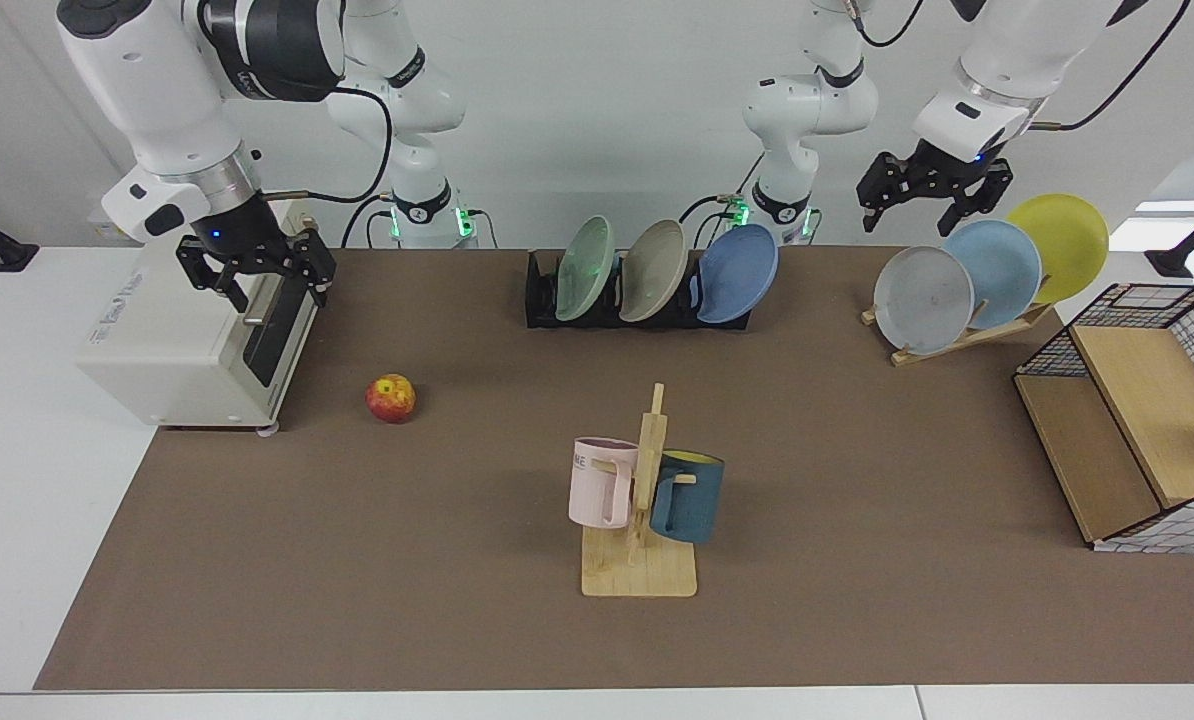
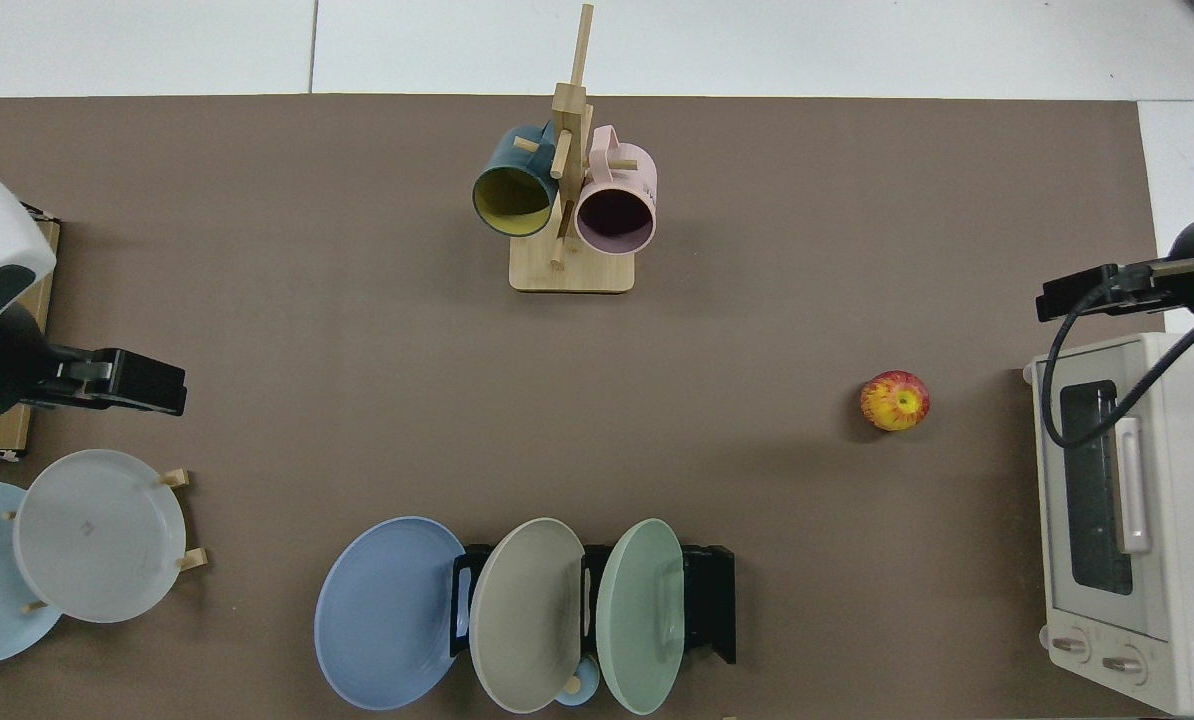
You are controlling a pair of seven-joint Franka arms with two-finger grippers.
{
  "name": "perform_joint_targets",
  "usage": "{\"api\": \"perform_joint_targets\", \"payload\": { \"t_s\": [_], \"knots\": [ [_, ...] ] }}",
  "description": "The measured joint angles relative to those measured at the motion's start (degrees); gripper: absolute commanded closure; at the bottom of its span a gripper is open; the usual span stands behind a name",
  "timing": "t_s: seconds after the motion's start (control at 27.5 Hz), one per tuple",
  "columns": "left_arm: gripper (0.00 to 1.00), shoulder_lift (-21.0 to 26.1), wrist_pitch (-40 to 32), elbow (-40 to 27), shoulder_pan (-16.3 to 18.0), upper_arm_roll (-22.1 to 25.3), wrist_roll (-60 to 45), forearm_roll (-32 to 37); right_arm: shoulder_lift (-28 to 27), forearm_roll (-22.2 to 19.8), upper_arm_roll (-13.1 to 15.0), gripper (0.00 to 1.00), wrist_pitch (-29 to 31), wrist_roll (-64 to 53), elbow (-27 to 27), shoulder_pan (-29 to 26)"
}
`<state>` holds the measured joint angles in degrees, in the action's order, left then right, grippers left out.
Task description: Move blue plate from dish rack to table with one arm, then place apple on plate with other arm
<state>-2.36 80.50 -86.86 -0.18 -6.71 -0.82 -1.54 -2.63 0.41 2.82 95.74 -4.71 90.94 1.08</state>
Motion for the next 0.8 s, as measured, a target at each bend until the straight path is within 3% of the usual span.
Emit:
{"api": "perform_joint_targets", "payload": {
  "t_s": [0.8],
  "knots": [
    [0.0,-0.85,-0.07,-0.29,0.0,0.03,-0.06,0.0,0.02,0.0,0.0,0.0,0.0,0.0,0.09,0.0]
  ]
}}
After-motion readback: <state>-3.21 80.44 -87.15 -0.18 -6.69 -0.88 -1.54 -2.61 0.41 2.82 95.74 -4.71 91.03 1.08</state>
